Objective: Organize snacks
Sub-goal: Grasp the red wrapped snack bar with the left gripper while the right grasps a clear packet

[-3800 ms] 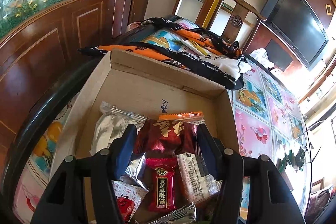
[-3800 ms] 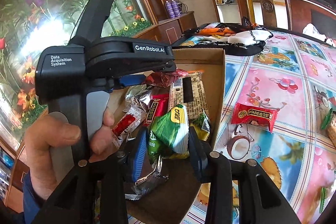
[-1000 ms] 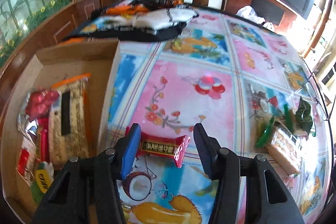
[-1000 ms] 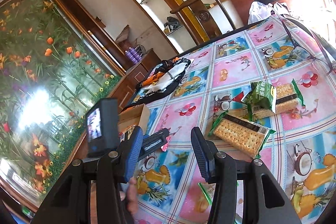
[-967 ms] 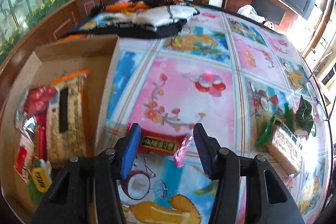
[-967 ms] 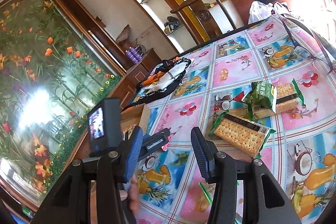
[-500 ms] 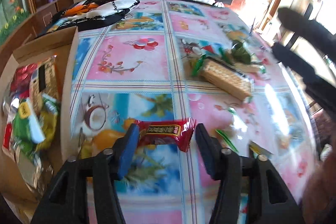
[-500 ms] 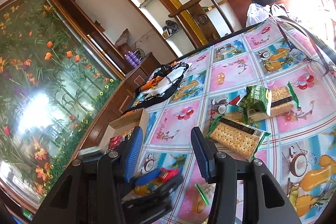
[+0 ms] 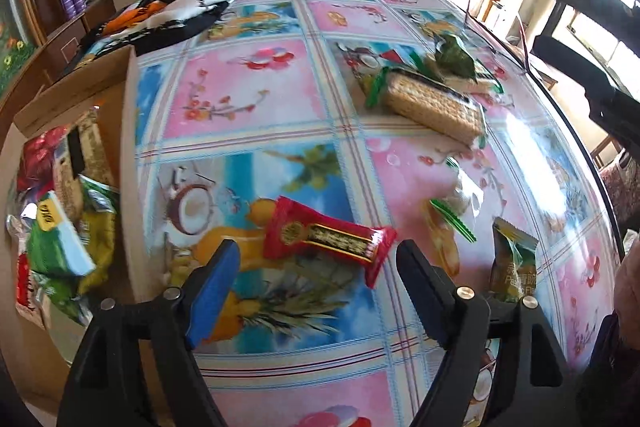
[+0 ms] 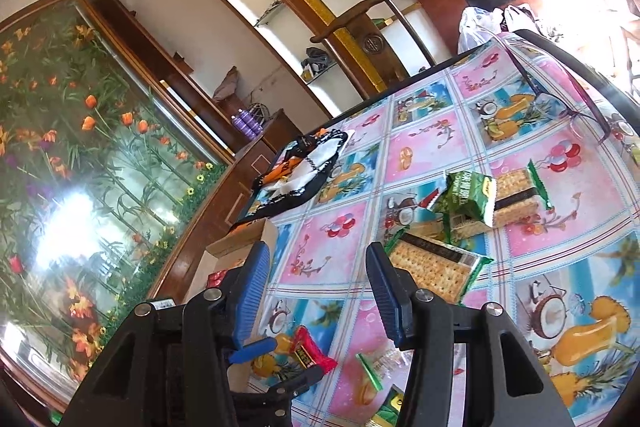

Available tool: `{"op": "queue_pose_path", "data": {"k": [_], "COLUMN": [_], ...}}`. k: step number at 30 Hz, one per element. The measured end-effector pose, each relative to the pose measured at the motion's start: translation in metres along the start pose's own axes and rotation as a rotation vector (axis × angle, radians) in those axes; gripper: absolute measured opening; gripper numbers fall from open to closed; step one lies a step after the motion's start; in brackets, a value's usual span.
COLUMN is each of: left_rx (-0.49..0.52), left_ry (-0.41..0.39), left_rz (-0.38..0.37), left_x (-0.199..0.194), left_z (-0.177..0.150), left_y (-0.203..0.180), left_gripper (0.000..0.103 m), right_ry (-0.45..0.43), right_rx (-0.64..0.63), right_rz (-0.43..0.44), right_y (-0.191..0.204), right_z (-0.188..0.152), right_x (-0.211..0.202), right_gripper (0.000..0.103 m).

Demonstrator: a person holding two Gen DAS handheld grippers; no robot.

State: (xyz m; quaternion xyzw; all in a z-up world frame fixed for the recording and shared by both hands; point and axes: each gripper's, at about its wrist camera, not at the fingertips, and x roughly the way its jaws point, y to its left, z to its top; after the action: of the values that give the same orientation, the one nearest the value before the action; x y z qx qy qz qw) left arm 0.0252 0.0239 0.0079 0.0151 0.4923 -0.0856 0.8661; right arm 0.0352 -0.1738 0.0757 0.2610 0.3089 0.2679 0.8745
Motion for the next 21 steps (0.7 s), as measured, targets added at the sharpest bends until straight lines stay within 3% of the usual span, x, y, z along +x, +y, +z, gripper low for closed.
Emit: {"op": "queue_pose_path", "data": {"k": [6,8,13,14,21], "left_rx": [0.050,0.048,0.061,0.060,0.036], "left_ry": [-0.027,-0.039,-0.090,-0.105,-0.123], "left_rz": [0.074,0.069,0.084,0.086,0.086], "left_x": [0.010,0.011,0.012,0.012,0.011], "left_z": [0.001,0.004,0.009,0.009,0.010], "left_y": [-0.019,-0.020,-0.022,-0.021,-0.012], "left_gripper": [0.078,0.066,0.053,0.042,0.043], "right_ry": [0.003,0.006,0.025,0.039,0.221], "right_rx": [0.014,0.015,0.013,0.015,-0.016], "right_rz": [-0.004,-0.006,-0.045,-0.051,-0.135], "right_y": [-0.005,-0.006,-0.008,-0.010,-0.024], "right_z": [0.001,0.001,0.000,0.000,-0.016], "right_x": [0.000,0.000,0.001,0.002,0.027], "right_gripper": [0.055,0.055,0.054,0.054,0.055]}}
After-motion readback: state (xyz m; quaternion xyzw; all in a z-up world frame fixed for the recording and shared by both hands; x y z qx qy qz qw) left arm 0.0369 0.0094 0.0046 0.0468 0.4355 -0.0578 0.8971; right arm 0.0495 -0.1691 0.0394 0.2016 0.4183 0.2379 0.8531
